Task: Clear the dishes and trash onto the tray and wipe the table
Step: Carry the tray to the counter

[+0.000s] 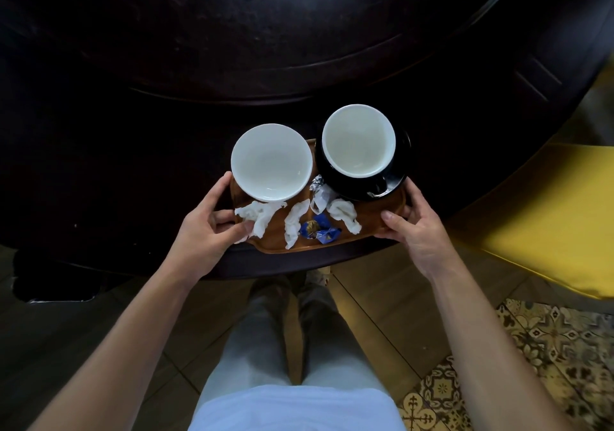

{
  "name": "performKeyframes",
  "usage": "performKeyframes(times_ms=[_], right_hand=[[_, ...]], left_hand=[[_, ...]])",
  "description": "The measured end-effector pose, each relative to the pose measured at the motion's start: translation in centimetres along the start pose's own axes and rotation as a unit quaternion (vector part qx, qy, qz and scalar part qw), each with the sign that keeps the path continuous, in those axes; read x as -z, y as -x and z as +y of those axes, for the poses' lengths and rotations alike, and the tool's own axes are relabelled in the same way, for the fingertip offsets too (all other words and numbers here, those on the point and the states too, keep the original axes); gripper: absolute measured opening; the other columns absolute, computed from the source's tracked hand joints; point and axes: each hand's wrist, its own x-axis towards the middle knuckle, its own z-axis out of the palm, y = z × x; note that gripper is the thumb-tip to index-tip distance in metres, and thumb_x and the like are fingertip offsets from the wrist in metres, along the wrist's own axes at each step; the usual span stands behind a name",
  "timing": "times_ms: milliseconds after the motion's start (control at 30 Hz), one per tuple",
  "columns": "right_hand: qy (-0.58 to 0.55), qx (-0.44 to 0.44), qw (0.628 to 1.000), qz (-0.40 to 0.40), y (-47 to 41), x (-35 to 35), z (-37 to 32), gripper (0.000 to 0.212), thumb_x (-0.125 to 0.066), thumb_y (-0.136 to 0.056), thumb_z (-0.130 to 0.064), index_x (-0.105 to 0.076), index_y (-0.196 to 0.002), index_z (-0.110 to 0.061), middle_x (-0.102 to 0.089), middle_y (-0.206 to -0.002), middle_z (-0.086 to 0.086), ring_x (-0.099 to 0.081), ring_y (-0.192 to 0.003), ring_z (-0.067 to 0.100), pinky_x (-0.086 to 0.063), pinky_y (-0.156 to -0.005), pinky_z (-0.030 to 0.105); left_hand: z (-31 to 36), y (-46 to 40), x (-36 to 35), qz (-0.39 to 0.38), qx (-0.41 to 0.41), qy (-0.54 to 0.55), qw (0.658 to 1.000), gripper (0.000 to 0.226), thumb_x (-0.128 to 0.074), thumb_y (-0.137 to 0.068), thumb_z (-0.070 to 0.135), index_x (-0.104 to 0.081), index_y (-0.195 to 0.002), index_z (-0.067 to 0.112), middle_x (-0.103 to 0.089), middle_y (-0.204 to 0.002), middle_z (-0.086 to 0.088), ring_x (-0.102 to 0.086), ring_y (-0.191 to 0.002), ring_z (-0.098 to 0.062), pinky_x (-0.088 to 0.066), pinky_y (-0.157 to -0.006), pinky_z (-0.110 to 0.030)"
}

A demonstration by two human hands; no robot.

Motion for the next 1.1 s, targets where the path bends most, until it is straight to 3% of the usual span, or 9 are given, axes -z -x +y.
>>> performKeyframes(times_ms=[167, 367, 467, 600, 667, 800, 1100], right_hand=[[-0.014, 0.012, 1.0, 0.006, 0.8, 0.1, -2.4, 0.074, -0.063, -0.095, -0.002, -0.032, -0.155, -0.033, -0.059, -0.139, 0.008, -0.066, -0.119, 0.027, -0.064, -0.074, 0.033], [-0.05, 0.07, 0.996, 0.026, 3.8, 0.0, -8.3, 0.07, -0.064, -0.094, -0.003, -0.039, -0.153, -0.03, -0.061, -0.137, 0.01, -0.066, -0.119, 0.028, -0.064, -0.077, 0.035], [-0.05, 0.098, 0.994, 0.028, 5.7, -0.1, -11.5, 0.07, -0.065, -0.093, -0.004, -0.038, -0.154, -0.026, -0.066, -0.132, 0.007, -0.069, -0.115, 0.029, -0.064, -0.071, 0.032], [-0.051, 0.146, 0.987, 0.049, 8.8, -0.4, -15.9, 0.063, -0.062, -0.095, 0.0, -0.045, -0.148, -0.029, -0.072, -0.121, 0.001, -0.072, -0.103, 0.026, -0.062, -0.063, 0.029], [-0.066, 0.16, 0.984, 0.053, 10.2, -0.8, -17.6, 0.061, -0.061, -0.095, 0.001, -0.047, -0.146, -0.03, -0.073, -0.113, 0.003, -0.072, -0.088, 0.024, -0.059, -0.059, 0.029], [-0.111, 0.173, 0.977, 0.056, 12.7, -2.2, -20.2, 0.063, -0.056, -0.095, 0.004, -0.043, -0.15, -0.025, -0.067, -0.074, 0.001, -0.057, -0.055, 0.017, -0.046, -0.045, 0.028], [-0.122, 0.229, 0.964, 0.062, 16.3, -4.5, -25.2, 0.055, -0.054, -0.096, 0.005, -0.05, -0.14, -0.026, -0.059, -0.06, -0.001, -0.053, -0.05, 0.012, -0.042, -0.041, 0.026]], left_hand=[[2.1, 0.8, 0.3, -0.002, -0.024, 0.01, 1.0, 0.091, -0.073, -0.091, 0.0, -0.029, -0.162, 0.037, -0.08, -0.109, 0.001, -0.077, -0.106, -0.02, -0.062, -0.091, -0.032], [7.9, 2.6, 0.9, -0.029, -0.073, 0.052, 0.996, 0.09, -0.07, -0.091, -0.001, -0.029, -0.16, 0.039, -0.078, -0.116, -0.002, -0.076, -0.107, -0.023, -0.065, -0.08, -0.034], [10.8, 3.8, 1.4, -0.044, -0.105, 0.056, 0.992, 0.09, -0.069, -0.091, 0.001, -0.027, -0.161, 0.038, -0.076, -0.12, 0.0, -0.075, -0.109, -0.024, -0.065, -0.077, -0.033], [15.0, 5.8, 2.1, -0.066, -0.147, 0.067, 0.985, 0.091, -0.07, -0.084, 0.014, -0.029, -0.162, 0.036, -0.074, -0.127, -0.001, -0.074, -0.113, -0.027, -0.065, -0.081, -0.036], [17.0, 6.7, 2.6, -0.074, -0.169, 0.073, 0.98, 0.089, -0.071, -0.084, 0.014, -0.031, -0.161, 0.035, -0.073, -0.128, 0.0, -0.074, -0.113, -0.027, -0.065, -0.082, -0.037], [20.4, 8.1, 4.3, -0.081, -0.215, 0.085, 0.97, 0.089, -0.072, -0.084, 0.012, -0.033, -0.161, 0.029, -0.074, -0.127, -0.006, -0.075, -0.109, -0.026, -0.064, -0.078, -0.034], [24.9, 10.9, 6.1, -0.088, -0.28, 0.094, 0.951, 0.08, -0.07, -0.081, 0.009, -0.042, -0.154, 0.025, -0.078, -0.115, -0.003, -0.077, -0.098, -0.021, -0.064, -0.071, -0.032]])
